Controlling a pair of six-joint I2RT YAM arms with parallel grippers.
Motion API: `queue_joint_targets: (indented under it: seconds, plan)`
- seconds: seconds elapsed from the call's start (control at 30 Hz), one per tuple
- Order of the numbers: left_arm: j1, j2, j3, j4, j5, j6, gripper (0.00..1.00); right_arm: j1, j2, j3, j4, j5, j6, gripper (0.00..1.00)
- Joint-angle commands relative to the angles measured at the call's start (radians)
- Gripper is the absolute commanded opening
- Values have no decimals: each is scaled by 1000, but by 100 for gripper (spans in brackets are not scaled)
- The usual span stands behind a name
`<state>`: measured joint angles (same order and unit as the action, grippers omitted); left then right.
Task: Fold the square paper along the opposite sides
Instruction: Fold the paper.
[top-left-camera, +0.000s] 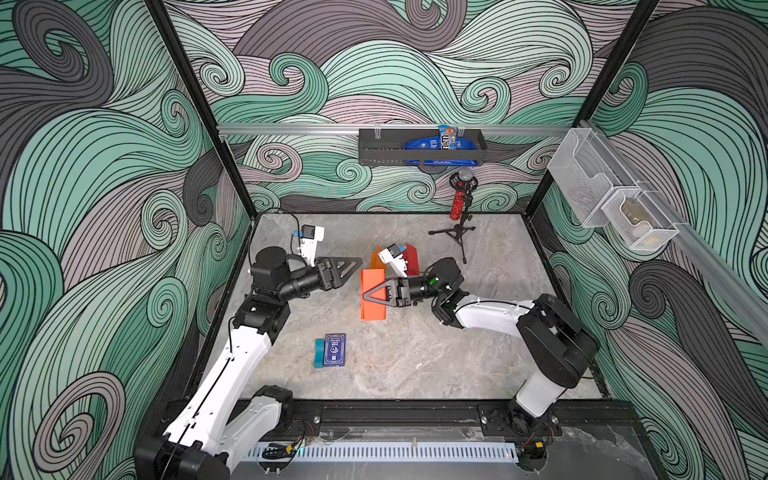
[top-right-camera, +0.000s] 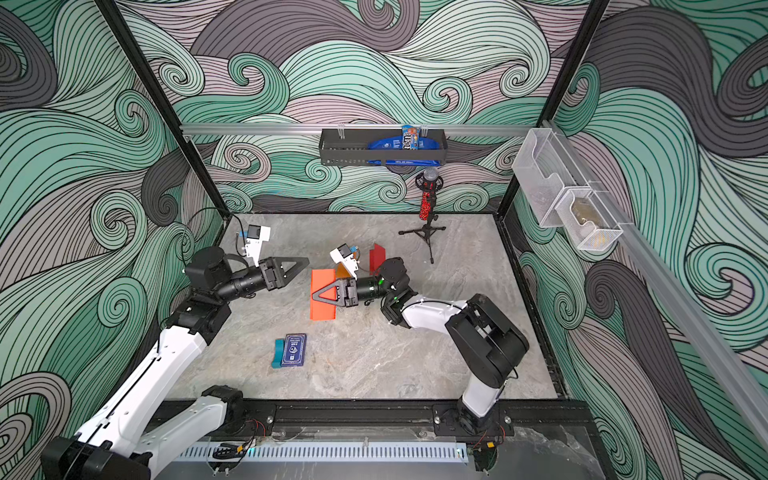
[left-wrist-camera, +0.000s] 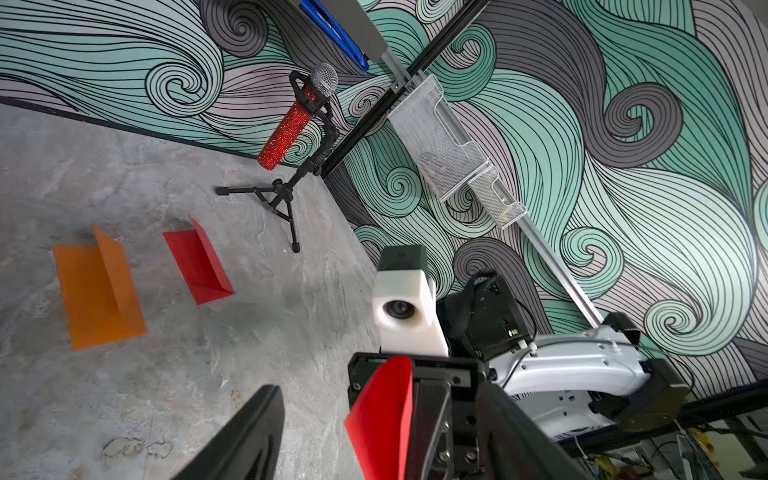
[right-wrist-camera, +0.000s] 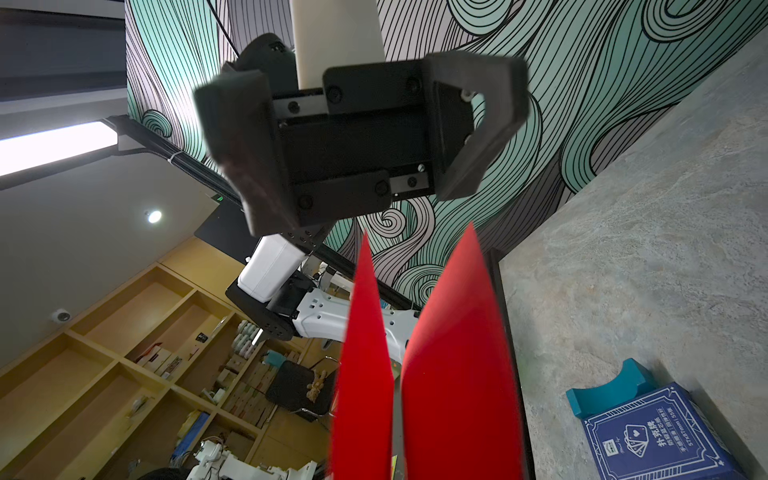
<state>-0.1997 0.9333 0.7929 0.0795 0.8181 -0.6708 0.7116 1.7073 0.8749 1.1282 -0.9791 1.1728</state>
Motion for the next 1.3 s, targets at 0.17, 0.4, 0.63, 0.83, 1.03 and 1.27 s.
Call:
queue_joint_targets:
  seconds: [0.17,0.4,0.63,0.83,1.03,1.27]
  plan:
    - [-53,-41,-114,164,58,-61,80,-6,-11,37,4,-28,-11,12]
    - [-117,-34,-140,182,41,-49,58,-11,-6,37,4,-27,-9,12]
    - [-129,-32,-138,182,20,-41,20,-10,-3,34,0,-22,-7,12]
    - [-129,-10,-123,153,-13,-13,0,-10,-36,8,19,-11,-11,28]
    - [-128,67,-94,39,-42,84,0,-60,-301,-139,-336,143,-392,56]
    - [-167,274,-65,-92,-108,200,0,-47,-698,-635,-87,561,-1058,75]
